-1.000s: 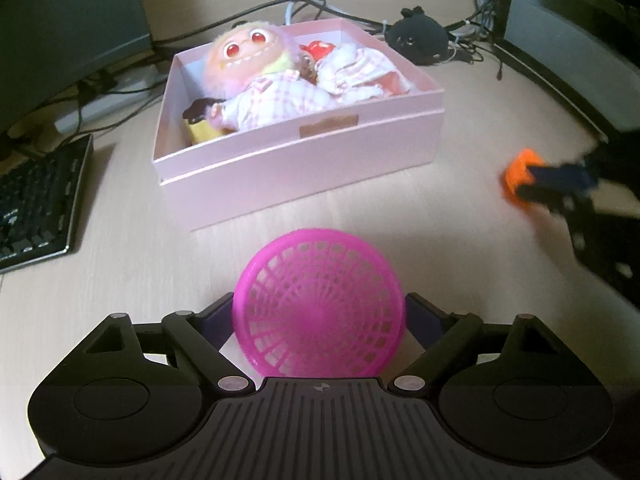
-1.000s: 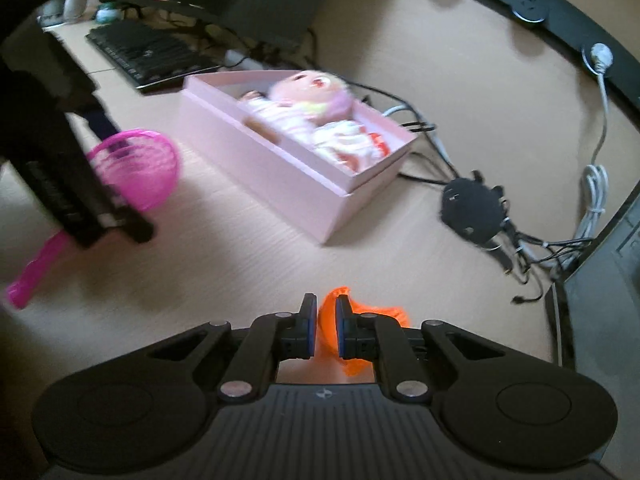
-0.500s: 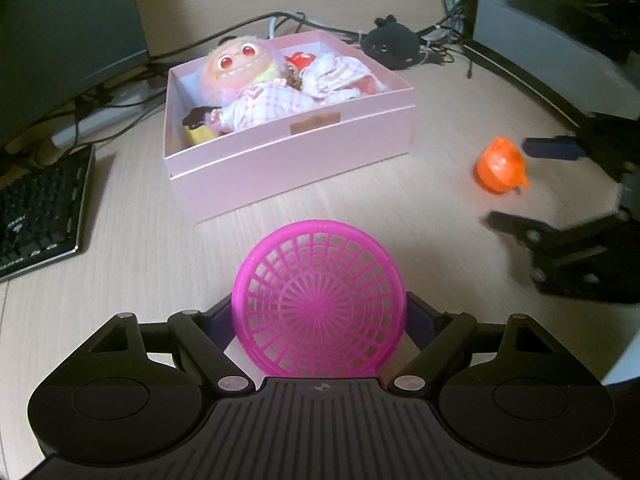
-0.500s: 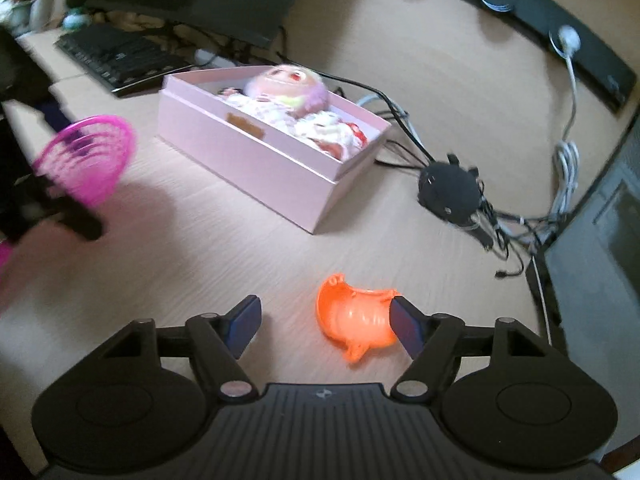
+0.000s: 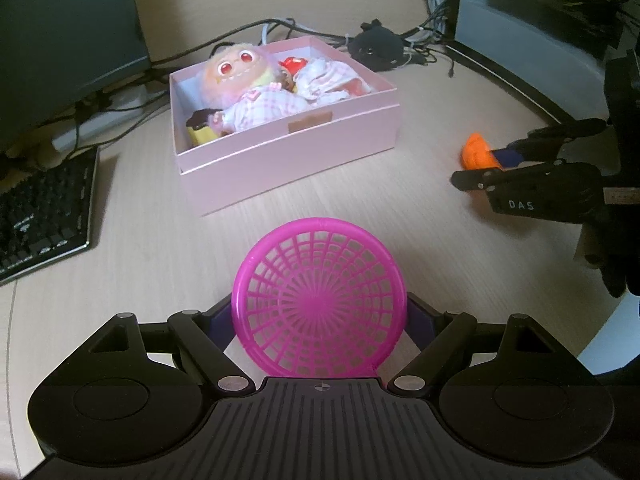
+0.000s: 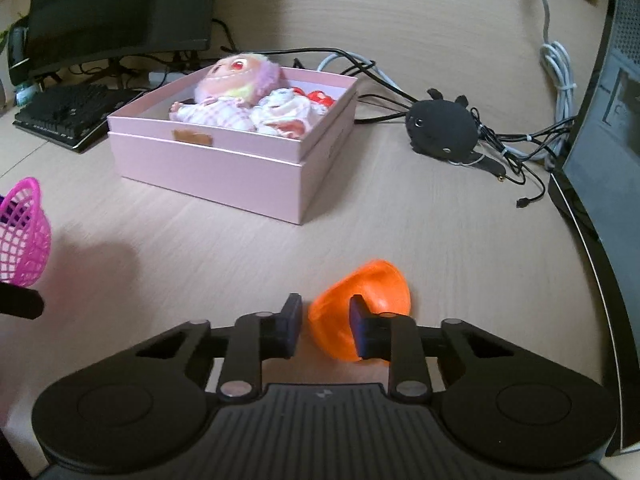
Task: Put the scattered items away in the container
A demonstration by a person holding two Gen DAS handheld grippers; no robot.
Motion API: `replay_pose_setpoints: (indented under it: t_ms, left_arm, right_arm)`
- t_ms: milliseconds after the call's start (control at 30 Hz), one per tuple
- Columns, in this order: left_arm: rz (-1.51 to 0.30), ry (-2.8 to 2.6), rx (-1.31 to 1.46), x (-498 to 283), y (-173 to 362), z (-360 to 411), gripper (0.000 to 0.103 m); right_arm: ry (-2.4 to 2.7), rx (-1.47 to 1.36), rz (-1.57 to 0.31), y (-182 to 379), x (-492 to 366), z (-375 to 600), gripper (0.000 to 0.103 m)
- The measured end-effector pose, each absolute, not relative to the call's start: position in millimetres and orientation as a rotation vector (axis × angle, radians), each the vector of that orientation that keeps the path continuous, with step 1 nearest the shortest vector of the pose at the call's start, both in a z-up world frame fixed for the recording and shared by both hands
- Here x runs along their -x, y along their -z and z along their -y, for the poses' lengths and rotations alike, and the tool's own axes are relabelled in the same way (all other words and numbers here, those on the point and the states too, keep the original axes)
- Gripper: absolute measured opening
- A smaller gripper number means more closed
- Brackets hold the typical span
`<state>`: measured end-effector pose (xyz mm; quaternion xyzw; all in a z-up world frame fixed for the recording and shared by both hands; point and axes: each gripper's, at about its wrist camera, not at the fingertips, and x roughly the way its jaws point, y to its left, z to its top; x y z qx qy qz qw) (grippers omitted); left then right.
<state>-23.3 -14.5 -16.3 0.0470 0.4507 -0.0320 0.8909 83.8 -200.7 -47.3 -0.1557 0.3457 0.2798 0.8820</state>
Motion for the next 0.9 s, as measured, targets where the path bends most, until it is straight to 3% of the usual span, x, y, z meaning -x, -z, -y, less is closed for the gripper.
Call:
replay_pose_setpoints:
  t_ms: [700,767,900]
  left_arm:
    - [-0.919,0.121,-0.11,25,16,10,0.088]
    - [-0.92,0.119,-0.107,25,17,10,0.088]
    - [-0.921,0.114,-0.106,26,18,8,0.088]
  right_arm:
    - [-0.629,0.353,-0.677,28,-47,188,0.023]
    - [-0.621,0.36,-0.664,28,-47,189,0.029]
    - [-0.592,0.393,-0.605,23,-40,195,0.072]
